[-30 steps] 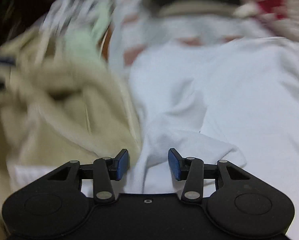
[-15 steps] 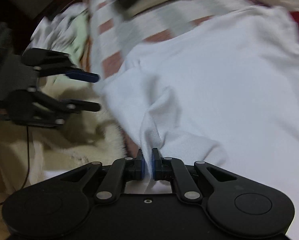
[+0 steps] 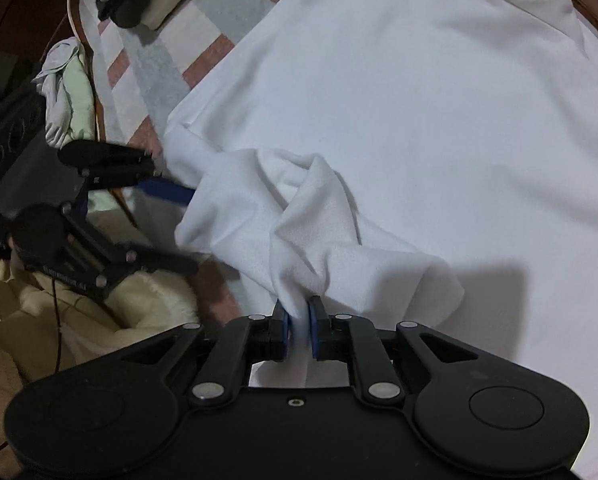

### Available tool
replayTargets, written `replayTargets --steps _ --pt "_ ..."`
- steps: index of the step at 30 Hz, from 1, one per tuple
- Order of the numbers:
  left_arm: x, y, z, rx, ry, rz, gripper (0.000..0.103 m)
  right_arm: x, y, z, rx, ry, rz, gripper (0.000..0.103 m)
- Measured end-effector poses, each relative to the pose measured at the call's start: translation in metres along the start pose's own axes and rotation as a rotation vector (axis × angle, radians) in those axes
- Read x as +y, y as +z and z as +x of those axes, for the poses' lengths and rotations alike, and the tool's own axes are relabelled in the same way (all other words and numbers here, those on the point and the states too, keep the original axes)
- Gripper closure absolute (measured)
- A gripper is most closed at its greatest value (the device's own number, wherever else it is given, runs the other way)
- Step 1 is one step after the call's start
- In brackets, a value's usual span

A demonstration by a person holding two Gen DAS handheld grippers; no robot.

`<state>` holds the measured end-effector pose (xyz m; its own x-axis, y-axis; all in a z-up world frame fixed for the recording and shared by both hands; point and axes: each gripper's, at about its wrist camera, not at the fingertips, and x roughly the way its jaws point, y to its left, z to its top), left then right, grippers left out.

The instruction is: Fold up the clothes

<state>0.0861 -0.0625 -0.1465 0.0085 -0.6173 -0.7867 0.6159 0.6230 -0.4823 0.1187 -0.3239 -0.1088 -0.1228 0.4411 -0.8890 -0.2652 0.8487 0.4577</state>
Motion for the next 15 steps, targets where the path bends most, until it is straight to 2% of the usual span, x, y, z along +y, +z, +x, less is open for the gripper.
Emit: replayTargets --steps 2,4,7,8,9,10,11,12,15 --pt "-0.010 -0.006 0.008 0.007 0.039 0.074 0.037 -0.007 -0.001 -0.001 -0.015 0.033 0.026 0.076" --pt "-0.021 -0.009 0.014 0.003 0.081 0.157 0.034 -0.014 -0.004 -0.002 -0.040 0.071 0.060 0.059" --pt "-0.039 -0.011 0.022 0.006 0.156 0.271 0.034 -0.022 -0.013 0.000 -0.080 0.125 0.100 0.055" --pt "-0.044 -0.012 0.024 0.008 0.197 0.308 0.038 -0.022 -0.016 -0.004 -0.096 0.133 0.094 0.055" --pt "-0.050 -0.013 0.026 0.009 0.237 0.345 0.055 -0.022 -0.019 -0.008 -0.112 0.141 0.088 0.056" --pt "-0.055 -0.015 0.028 0.011 0.278 0.382 0.066 -0.021 -0.023 -0.012 -0.128 0.149 0.082 0.068" --pt "-0.061 -0.016 0.031 0.013 0.318 0.418 0.083 -0.021 -0.026 -0.017 -0.145 0.157 0.075 0.080" --pt "-0.063 -0.014 0.029 0.016 0.318 0.413 0.097 -0.021 -0.029 -0.021 -0.161 0.165 0.069 0.092" --pt "-0.065 -0.011 0.017 0.016 0.306 0.374 0.098 -0.019 -0.039 -0.034 -0.209 0.189 0.050 0.095"
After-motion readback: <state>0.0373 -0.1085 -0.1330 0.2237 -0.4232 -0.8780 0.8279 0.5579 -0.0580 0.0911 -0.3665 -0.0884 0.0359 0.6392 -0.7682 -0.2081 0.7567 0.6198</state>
